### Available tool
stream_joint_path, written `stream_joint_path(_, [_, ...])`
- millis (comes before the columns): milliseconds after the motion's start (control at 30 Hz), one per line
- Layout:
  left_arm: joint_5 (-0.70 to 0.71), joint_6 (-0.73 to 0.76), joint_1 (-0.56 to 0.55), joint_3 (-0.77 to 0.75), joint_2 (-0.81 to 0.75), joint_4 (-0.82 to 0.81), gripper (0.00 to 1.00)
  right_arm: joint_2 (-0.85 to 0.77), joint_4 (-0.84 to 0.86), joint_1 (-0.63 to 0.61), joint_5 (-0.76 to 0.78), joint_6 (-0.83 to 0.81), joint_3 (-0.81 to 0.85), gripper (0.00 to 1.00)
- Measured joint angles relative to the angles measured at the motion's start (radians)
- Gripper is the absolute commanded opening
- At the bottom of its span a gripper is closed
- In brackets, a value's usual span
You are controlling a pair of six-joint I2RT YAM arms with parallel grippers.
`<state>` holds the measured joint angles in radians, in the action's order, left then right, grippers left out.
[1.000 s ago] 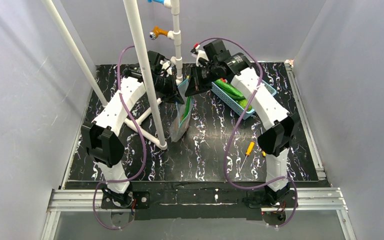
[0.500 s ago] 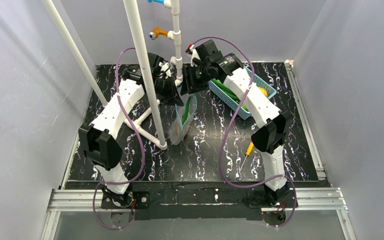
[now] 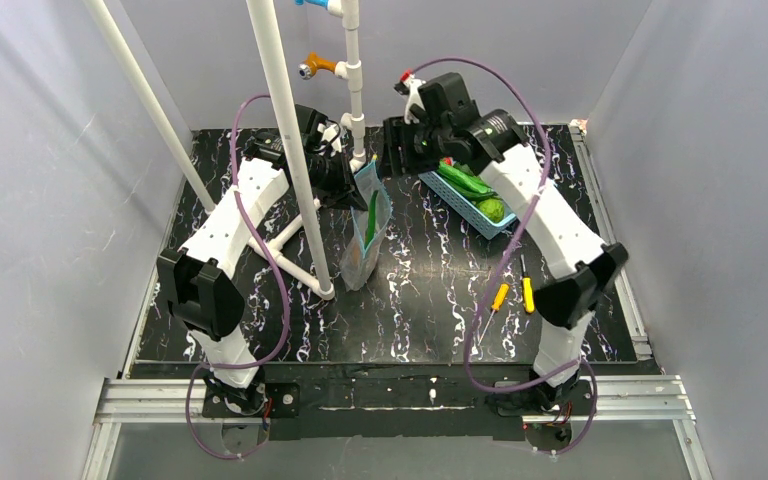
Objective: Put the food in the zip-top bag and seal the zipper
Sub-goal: Adjust the zipper food storage bag at the center of the board.
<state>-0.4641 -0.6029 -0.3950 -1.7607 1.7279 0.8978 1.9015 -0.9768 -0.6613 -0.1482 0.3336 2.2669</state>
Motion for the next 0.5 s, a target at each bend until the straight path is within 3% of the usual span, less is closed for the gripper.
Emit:
stream_joint_path(167, [0.0,0.0,0.0,-0.002,0.0,0.0,0.0,-0.192,0.052,-0.003,-0.012,0.014,-0.322,0.53])
stream_joint_path(267, [0.0,-0.001,0.0,-0.004,0.0,0.0,0.0,-0.22,0.077,-0.024,-0.011,0.03,-0.428,0.49])
stream_joint_path(333, [0.0,-0.002,0.0,-0.008,0.0,0.002,0.0,-0.203,0.087,-0.041,-0.013,0.037,-0.45,0.4])
stream_joint_path(467, [0.001,-0.005,0.0,-0.045,0.0,0.016,0.0,-0.143,0.104,-0.06,-0.011,0.048,-0.435,0.03])
stream_joint_path(500, [0.005,-0.004,0.0,-0.061,0.0,0.024,0.0,-0.124,0.099,-0.06,-0.007,0.048,-0.413,0.01])
